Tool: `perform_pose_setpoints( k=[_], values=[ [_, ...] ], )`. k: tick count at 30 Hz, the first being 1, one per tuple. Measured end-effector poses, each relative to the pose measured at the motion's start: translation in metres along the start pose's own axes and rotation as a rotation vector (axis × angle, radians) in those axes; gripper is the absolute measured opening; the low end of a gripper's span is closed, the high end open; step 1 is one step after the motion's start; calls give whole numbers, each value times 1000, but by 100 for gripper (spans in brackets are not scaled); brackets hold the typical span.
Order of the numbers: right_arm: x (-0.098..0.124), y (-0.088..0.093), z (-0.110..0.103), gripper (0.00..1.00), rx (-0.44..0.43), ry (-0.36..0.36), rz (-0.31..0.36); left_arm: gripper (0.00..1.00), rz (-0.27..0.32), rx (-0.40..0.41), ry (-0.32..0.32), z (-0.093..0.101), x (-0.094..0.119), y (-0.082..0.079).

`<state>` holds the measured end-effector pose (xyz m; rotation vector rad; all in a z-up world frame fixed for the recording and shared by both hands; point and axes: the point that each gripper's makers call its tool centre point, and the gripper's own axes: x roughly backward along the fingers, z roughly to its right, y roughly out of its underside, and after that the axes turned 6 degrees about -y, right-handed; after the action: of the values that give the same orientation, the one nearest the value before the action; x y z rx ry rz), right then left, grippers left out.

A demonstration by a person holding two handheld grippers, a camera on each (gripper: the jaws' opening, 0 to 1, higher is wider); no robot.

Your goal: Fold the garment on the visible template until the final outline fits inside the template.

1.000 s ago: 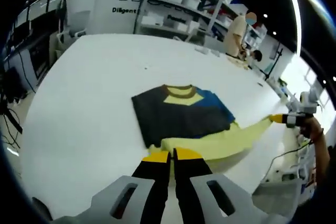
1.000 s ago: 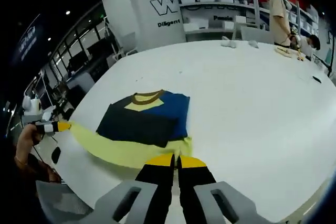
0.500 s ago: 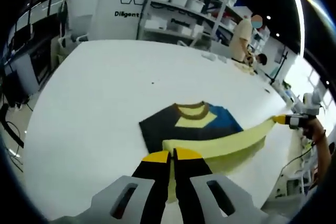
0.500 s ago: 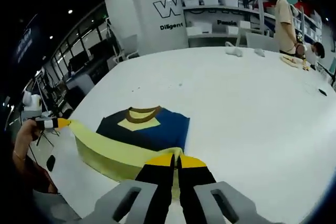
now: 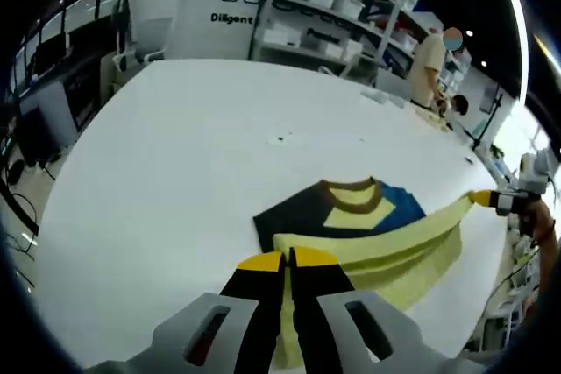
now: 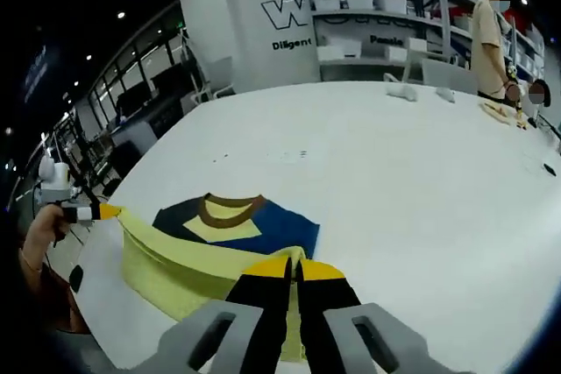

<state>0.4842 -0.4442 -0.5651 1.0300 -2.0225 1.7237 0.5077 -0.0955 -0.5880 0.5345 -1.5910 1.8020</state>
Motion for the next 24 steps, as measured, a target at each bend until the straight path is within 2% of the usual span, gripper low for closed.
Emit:
perform_pose_setpoints(
  k=[4, 9, 14, 17, 24],
  values=[
    [-14, -5, 4, 0, 3, 12, -18, 0, 14, 21, -7, -3, -8, -7],
    [-27, -14, 8, 0, -5, 19, -10, 0, 18, 37, -27, -5, -17, -19],
    [-39, -18, 16, 0, -13, 62, -4, 0, 30, 53, -49, -7, -37, -28],
    [-50, -17, 24, 0, -12, 102, -4, 0, 25, 50, -63, -9, -47, -27],
    [-75, -15, 32, 0, -17, 116, -6, 0, 10, 48, -99, -17, -74, -18]
  ],
)
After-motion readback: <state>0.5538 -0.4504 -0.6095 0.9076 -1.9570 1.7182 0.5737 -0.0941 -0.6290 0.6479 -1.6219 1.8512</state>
